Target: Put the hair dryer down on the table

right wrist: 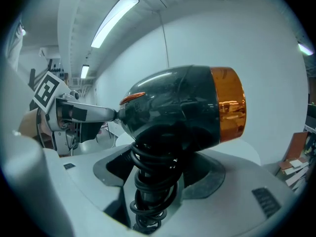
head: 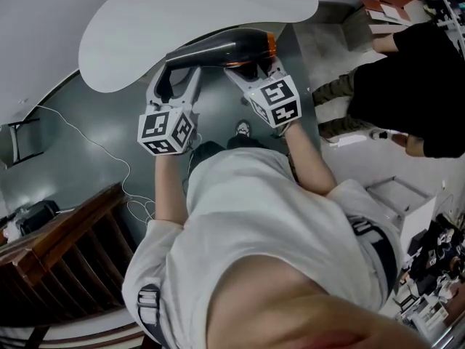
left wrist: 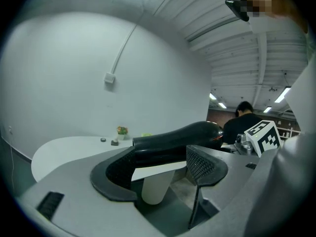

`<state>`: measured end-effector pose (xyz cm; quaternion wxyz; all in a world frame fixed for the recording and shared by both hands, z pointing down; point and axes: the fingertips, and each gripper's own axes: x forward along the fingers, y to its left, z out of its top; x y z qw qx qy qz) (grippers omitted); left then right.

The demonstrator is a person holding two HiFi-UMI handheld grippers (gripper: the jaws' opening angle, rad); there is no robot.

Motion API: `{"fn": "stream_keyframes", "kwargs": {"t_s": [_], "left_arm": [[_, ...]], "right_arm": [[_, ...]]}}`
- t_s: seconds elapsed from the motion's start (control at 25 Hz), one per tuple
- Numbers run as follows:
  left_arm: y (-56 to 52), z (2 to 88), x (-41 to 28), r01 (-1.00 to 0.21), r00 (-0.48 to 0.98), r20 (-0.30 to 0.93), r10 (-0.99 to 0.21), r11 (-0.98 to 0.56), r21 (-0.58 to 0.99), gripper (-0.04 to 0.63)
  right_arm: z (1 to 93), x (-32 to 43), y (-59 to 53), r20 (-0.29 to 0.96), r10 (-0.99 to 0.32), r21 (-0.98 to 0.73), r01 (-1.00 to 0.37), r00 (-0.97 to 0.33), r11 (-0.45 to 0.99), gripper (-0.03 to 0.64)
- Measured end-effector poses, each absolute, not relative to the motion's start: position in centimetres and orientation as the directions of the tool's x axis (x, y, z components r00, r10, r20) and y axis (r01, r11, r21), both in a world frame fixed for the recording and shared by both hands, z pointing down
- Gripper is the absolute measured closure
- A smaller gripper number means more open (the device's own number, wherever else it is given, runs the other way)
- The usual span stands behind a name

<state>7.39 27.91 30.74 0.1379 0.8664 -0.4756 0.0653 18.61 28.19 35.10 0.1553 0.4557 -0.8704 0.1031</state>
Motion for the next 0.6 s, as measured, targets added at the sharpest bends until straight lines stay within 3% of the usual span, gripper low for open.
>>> {"fn": "stream_keyframes", "kwargs": {"t_s": [0.6], "left_arm": [[22.7,31.8,9.1,-0.836,0.547,0.262,-0.795,-0.505,0.213,0.265]], "right_arm": [[35.8,20.4,23.1,0.388,-0.755,-0.031,-0.826,-0.529,0.563,0.331]]}}
